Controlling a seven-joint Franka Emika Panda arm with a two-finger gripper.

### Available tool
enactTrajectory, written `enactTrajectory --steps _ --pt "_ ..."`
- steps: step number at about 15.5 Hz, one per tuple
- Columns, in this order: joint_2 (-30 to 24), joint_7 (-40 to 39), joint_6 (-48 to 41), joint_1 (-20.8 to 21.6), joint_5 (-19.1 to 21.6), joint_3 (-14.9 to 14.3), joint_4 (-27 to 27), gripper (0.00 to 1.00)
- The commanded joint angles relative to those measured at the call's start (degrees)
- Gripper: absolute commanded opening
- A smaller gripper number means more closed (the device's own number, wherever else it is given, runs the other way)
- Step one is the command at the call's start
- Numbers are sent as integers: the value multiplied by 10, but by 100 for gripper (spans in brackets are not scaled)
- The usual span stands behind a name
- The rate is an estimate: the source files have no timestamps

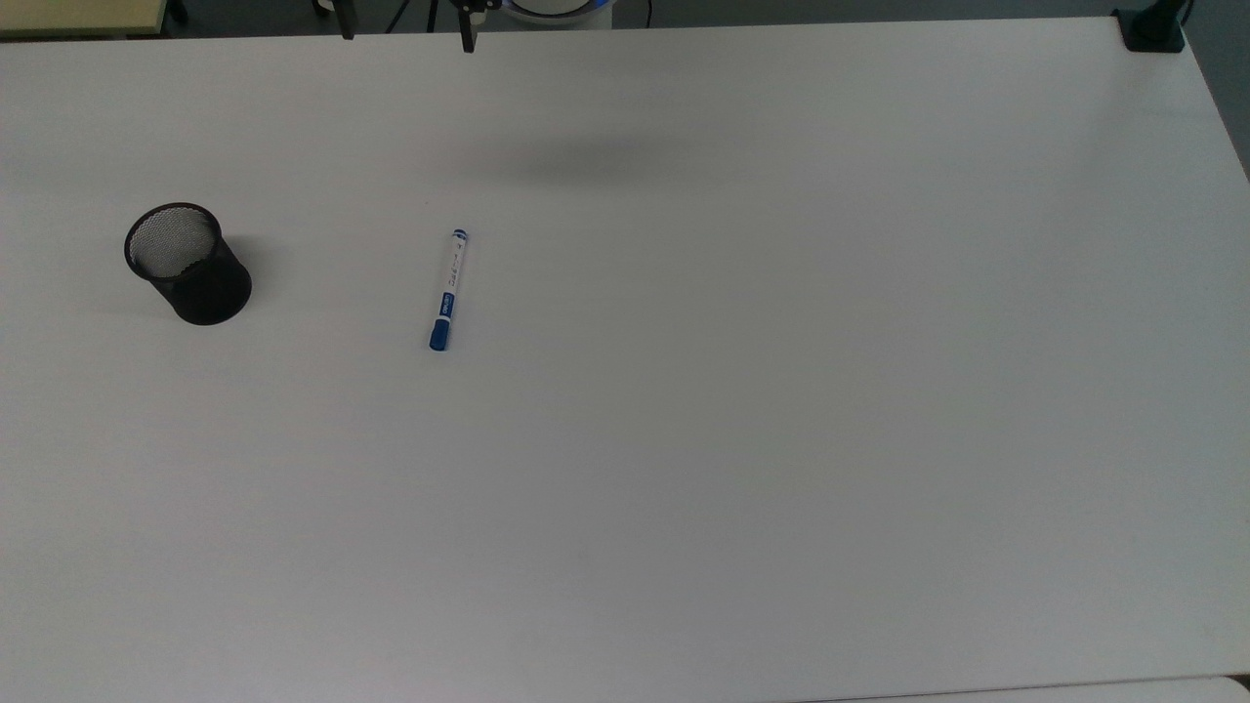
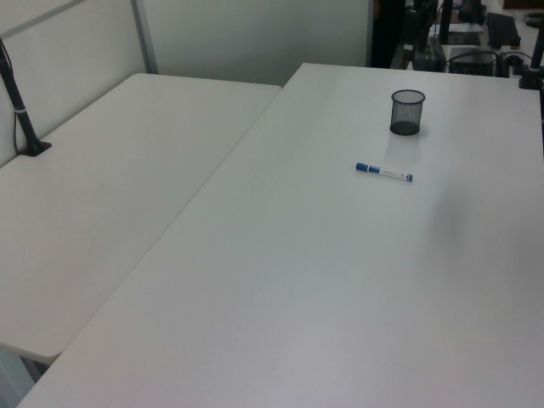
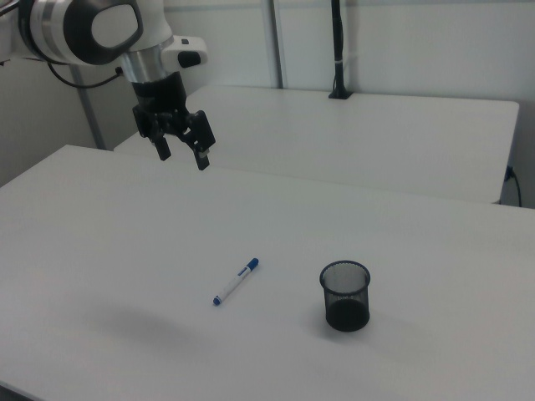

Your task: Insert the marker

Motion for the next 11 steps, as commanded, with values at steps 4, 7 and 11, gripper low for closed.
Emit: enactTrajectory --steps 4,7,11 --pt "-1 -18 0 0 7 0 3 100" --pt "0 -45 3 -6 6 -2 2 100" --pt "23 -137 6 -21 -4 -6 -1 100"
